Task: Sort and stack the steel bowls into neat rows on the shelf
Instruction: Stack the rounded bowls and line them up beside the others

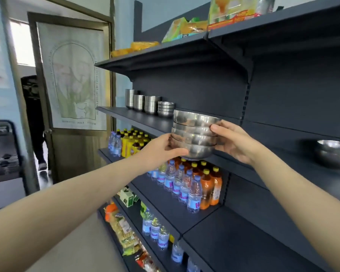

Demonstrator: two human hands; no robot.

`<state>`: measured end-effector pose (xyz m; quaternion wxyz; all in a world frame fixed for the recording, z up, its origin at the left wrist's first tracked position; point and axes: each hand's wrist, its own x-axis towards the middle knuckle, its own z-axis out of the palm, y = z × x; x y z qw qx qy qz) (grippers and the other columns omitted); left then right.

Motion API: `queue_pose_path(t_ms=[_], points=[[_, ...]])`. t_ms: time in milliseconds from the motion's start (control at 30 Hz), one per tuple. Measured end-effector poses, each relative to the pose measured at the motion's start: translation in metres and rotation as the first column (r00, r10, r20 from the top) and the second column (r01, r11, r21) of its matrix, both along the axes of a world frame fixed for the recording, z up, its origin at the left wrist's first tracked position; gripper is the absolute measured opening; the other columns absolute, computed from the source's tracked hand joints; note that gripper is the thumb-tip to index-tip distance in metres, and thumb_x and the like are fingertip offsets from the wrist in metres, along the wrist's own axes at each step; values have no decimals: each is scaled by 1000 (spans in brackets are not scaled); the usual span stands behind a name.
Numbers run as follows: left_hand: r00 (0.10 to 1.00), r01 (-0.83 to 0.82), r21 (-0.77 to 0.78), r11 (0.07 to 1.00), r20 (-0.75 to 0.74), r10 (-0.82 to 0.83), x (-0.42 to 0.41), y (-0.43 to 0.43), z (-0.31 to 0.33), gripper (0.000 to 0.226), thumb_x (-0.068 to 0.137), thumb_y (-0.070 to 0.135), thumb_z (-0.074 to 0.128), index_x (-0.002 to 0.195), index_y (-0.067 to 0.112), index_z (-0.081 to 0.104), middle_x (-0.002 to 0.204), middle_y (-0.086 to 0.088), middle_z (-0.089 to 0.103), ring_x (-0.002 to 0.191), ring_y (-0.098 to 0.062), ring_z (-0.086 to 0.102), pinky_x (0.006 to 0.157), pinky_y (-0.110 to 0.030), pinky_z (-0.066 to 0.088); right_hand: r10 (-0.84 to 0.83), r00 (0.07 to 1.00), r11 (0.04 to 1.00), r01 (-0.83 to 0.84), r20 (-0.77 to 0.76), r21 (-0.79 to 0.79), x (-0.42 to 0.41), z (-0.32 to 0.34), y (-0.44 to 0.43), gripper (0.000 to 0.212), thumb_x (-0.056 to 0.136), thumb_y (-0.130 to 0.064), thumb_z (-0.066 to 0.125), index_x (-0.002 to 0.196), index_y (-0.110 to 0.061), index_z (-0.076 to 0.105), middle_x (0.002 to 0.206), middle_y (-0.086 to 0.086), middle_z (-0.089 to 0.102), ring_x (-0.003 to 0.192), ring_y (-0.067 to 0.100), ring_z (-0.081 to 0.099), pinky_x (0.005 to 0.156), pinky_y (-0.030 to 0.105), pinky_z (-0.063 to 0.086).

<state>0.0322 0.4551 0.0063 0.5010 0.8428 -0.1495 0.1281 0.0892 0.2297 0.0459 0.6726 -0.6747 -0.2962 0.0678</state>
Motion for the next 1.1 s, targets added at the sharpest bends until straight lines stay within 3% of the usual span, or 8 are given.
queue_pose_path(t_ms=[167,333,533,667,800,933,1033,1100], points=[[999,-54,0,999,-2,54,48,37,-4,28,83,34,73,106,30,56,104,1,68,97,-8,65,90,-26,51,83,996,995,-82,24,-59,62,7,35,59,66,-33,81,113,-4,61,108,11,65,96,26,63,88,40,56],[999,-50,23,998,-3,50,112,44,7,35,83,39,72,112,28,56,110,4,70,104,-6,65,96,-27,49,100,994,993,-96,50,-73,122,27,40,26,73,-23,73,94,-14,61,98,5,65,91,24,61,88,40,54],[1000,-27,45,999,10,26,172,41,19,40,88,38,67,122,23,53,116,6,67,110,-5,61,93,-19,47,85,993,993,-78,82,-88,182,40,37,29,73,-25,73,96,-15,60,90,-2,68,82,17,65,79,31,56],[1000,-4,18,1000,-24,4,204,50,9,42,86,35,69,123,20,53,119,0,66,112,-10,62,103,-30,45,57,996,993,-49,68,-105,208,32,46,40,72,-26,83,103,-14,61,94,0,68,84,17,66,82,33,57],[997,41,-1,999,-59,-41,228,67,9,35,90,25,66,121,17,52,124,-9,64,115,-13,61,93,-13,46,-5,1000,996,7,25,-84,223,23,62,59,70,-30,76,122,-8,58,107,6,64,96,22,63,91,39,55],[988,107,82,991,-117,-97,270,91,3,32,92,25,63,121,20,49,125,-6,64,109,-5,60,80,-1,43,-52,999,992,53,4,-114,250,12,80,57,71,-33,78,119,-10,58,109,8,62,100,25,58,99,47,49],[978,161,159,974,-159,-136,309,112,4,37,93,30,62,127,20,48,125,1,65,111,3,59,88,-4,42,-131,991,979,129,-2,-159,274,5,92,64,71,-37,75,125,-10,55,125,12,62,103,22,60,98,43,50],[971,208,239,949,-166,-171,340,128,7,47,91,36,64,131,18,47,123,7,66,117,1,57,104,-18,40,-148,989,970,146,4,-194,294,4,100,68,70,-37,73,129,-11,52,124,8,63,103,19,61,96,40,52]])
